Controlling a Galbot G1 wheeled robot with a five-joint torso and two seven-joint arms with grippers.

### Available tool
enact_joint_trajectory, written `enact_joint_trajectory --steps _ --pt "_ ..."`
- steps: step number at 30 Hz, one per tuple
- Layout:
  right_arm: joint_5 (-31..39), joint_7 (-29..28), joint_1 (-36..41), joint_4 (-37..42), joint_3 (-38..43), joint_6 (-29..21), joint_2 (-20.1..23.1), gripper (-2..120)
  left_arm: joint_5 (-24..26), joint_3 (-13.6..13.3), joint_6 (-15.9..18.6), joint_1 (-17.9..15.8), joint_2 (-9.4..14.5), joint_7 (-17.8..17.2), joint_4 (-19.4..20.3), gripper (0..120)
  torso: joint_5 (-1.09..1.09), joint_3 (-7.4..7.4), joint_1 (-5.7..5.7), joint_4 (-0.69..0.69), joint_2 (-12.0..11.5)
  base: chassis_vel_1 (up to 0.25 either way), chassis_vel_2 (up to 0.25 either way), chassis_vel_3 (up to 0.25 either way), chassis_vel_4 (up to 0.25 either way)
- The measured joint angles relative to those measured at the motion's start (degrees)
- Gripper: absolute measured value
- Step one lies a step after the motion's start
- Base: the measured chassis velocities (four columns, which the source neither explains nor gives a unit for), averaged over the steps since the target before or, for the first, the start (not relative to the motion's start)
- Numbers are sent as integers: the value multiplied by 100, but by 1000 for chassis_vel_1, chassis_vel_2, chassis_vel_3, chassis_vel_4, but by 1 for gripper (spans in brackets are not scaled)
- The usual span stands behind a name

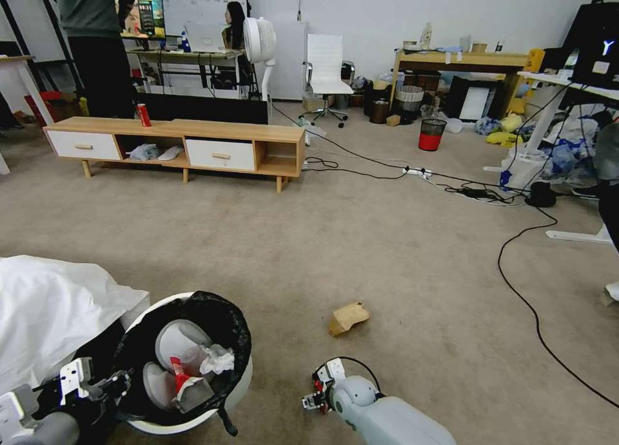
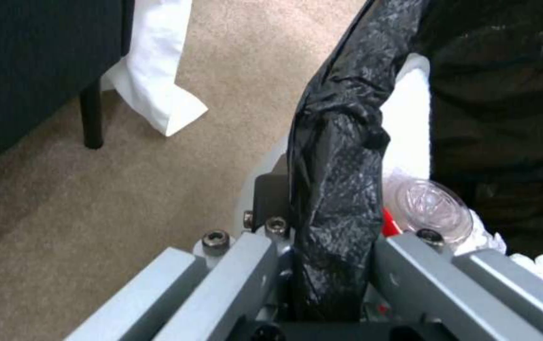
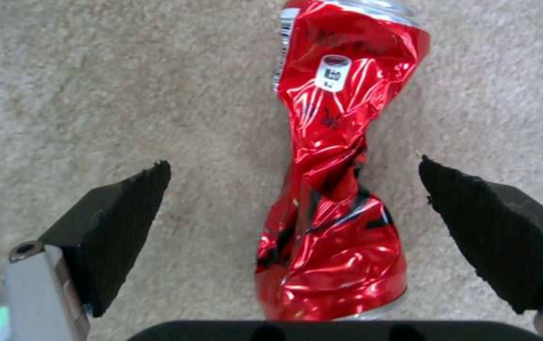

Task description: Pick up the trash bin, then pick up the garbage from the floor and place it into the trash bin.

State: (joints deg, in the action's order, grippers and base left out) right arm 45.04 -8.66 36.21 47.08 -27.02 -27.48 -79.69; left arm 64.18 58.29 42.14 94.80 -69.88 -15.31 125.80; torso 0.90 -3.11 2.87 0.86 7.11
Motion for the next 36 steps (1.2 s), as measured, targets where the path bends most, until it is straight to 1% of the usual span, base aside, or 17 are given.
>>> enact_joint_trajectory --steps 9,12,15,16,17,18,19,21,22,24,25,27,28,30,31,32,36 --pt "-50 -1 72 186 53 -10 50 100 -13 4 0 -1 -10 1 5 1 0 0 0 0 0 0 0 0 0" --pt "-35 -23 103 250 58 -20 72 95 -16 -1 0 -5 -10 1 -5 1 0 0 0 0 0 0 0 0 0" --pt "-36 -36 146 328 72 -20 104 82 -20 -2 0 2 -9 1 -6 1 0 0 0 0 0 0 0 0 0" --pt "-36 -36 146 328 72 -20 104 82 -20 -2 0 2 -9 1 -6 1 0 0 0 0 0 0 0 0 0" --pt "-33 -46 157 379 76 -20 126 75 -21 -2 0 -2 -7 1 -14 1 0 0 0 0 0 0 0 0 0" --pt "-28 -49 165 413 78 -20 143 71 -22 -3 0 -9 -7 1 -23 1 0 0 0 0 0 0 0 0 0" --pt "-28 -49 165 413 78 -20 143 71 -22 -3 0 -9 -7 1 -23 1 0 0 0 0 0 0 0 0 0" --pt "-25 -60 182 452 93 -22 170 60 -31 -14 0 -23 -12 1 -47 1 0 0 0 0 0 0 0 0 0" --pt "-25 -60 182 452 93 -22 170 60 -31 -14 0 -23 -12 1 -47 1 0 0 0 0 0 0 0 0 0" --pt "-26 -65 191 471 116 -23 190 50 -39 -23 0 -27 -15 0 -60 1 0 0 0 0 0 0 0 0 0" --pt "-26 -65 191 471 116 -23 190 50 -39 -23 0 -27 -15 0 -60 1 0 0 0 0 0 0 0 0 0" --pt "-37 -64 202 471 143 -20 209 38 -40 -26 0 -41 -14 -1 -62 1 0 0 0 0 0 0 0 0 0" --pt "-37 -64 202 471 143 -20 209 38 -40 -26 0 -41 -14 -1 -62 1 0 0 0 0 0 0 0 0 0" --pt "-49 -62 220 489 171 -11 240 26 -42 -43 0 -53 -22 -7 -74 1 0 0 0 0 0 0 0 0 0" --pt "-49 -62 220 489 171 -11 240 26 -42 -43 0 -53 -22 -7 -74 1 0 0 0 0 0 0 0 0 0" --pt "-51 -55 228 503 182 -7 252 22 -48 -56 0 -60 -31 -9 -77 1 0 0 0 0 0 0 0 0 0" --pt "-92 -25 239 473 199 36 260 19 -61 -79 0 -68 -48 -9 -78 1 -1 0 0 -1 0 0 0 0 0"
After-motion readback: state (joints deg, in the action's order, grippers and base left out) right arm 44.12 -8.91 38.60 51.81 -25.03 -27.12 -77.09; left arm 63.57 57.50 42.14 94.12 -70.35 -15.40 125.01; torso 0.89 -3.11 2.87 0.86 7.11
